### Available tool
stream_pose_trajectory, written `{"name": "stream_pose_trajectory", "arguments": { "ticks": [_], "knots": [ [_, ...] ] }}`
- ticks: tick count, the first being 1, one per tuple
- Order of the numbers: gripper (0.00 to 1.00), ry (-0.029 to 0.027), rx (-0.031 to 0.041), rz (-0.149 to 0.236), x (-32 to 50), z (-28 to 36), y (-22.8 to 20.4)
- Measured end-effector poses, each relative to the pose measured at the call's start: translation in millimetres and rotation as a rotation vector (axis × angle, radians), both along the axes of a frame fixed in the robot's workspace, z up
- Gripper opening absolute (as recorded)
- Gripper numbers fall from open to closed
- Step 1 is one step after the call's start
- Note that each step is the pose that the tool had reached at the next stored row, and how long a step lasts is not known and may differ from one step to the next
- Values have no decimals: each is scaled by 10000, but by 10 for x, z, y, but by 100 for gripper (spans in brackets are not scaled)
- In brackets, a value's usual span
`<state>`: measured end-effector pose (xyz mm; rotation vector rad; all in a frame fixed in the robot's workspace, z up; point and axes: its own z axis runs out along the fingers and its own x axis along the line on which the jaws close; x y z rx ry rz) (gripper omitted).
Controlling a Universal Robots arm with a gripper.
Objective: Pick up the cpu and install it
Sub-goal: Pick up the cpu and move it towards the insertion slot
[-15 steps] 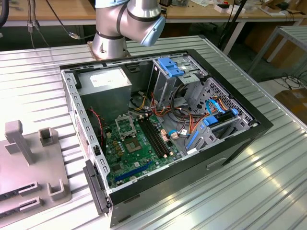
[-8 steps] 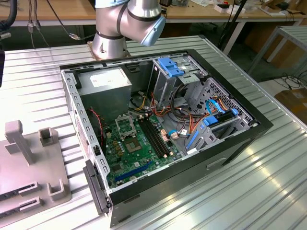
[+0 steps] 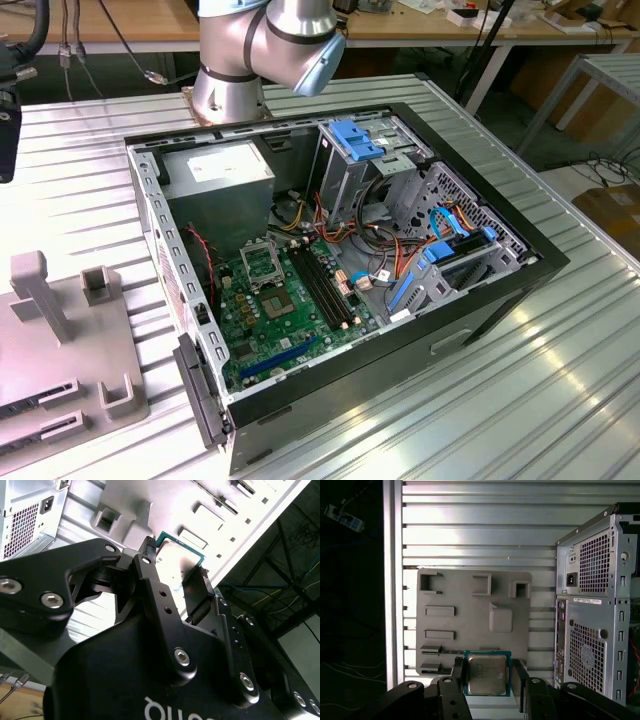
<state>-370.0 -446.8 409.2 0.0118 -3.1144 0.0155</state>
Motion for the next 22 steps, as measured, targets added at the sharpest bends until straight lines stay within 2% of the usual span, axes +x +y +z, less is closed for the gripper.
{"name": "stream_pose_trajectory", "arguments": {
  "ticks": [22],
  "knots": [
    [47,-1,1,0,199,0,0]
  ]
}}
